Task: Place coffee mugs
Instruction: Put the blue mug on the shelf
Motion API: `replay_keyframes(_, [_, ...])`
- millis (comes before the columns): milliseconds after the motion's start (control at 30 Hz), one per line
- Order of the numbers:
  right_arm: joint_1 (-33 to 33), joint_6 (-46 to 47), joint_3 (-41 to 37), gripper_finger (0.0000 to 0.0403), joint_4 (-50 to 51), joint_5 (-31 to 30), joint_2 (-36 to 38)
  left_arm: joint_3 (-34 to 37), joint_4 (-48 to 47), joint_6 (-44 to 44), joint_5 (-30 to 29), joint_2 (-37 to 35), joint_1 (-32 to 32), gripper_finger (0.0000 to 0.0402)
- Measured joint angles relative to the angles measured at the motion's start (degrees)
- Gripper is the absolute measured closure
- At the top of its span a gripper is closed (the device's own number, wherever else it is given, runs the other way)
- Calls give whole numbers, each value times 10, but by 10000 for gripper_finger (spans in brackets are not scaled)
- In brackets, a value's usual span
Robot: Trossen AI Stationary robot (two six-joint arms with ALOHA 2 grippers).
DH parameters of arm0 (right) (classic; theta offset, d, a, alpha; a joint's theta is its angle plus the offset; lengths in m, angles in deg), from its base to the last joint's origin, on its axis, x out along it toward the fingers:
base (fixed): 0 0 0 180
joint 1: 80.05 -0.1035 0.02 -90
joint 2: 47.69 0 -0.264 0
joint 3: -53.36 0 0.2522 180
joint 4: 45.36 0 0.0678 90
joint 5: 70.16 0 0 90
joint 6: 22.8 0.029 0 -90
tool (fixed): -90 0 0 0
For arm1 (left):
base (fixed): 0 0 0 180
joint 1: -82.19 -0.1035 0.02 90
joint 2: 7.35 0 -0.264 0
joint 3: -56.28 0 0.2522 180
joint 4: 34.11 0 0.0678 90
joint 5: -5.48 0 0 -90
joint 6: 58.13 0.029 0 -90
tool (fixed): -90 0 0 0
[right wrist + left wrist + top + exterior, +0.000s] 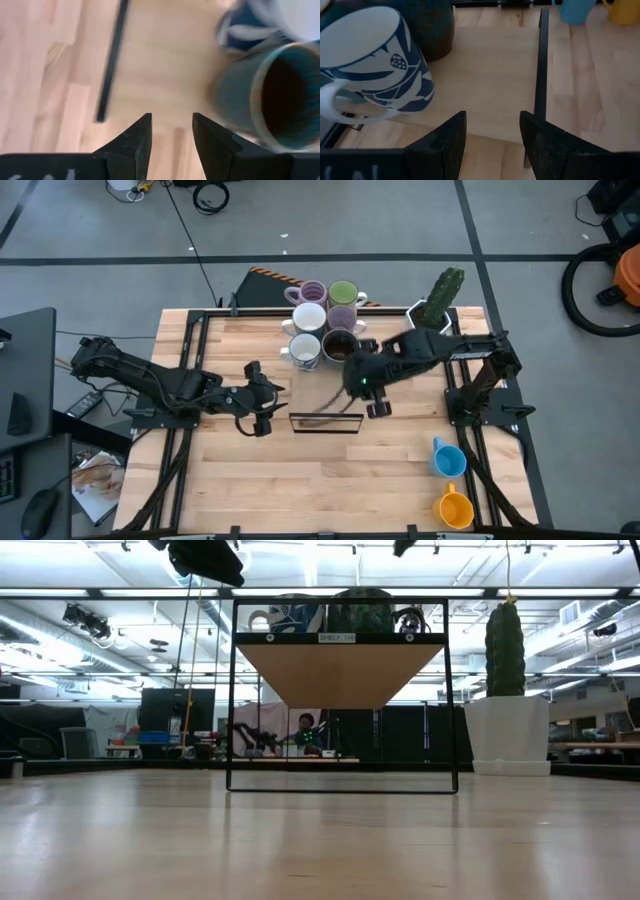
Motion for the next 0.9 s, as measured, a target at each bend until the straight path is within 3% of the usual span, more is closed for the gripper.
replay_keyframes(200, [-58, 67, -67, 256, 17, 21, 4, 0, -23, 0, 7, 0, 0, 210])
replay_keyframes(500, [-149, 246, -197, 256, 23, 52, 24, 0, -30, 18, 36, -1, -1, 210])
replay_keyframes(767, [-216, 521, -291, 256, 19, 109, 57, 0, -29, 30, 38, -1, 0, 210])
replay_keyframes(900, [-247, 656, -337, 256, 7, 131, 76, 0, -29, 31, 70, -1, 0, 210])
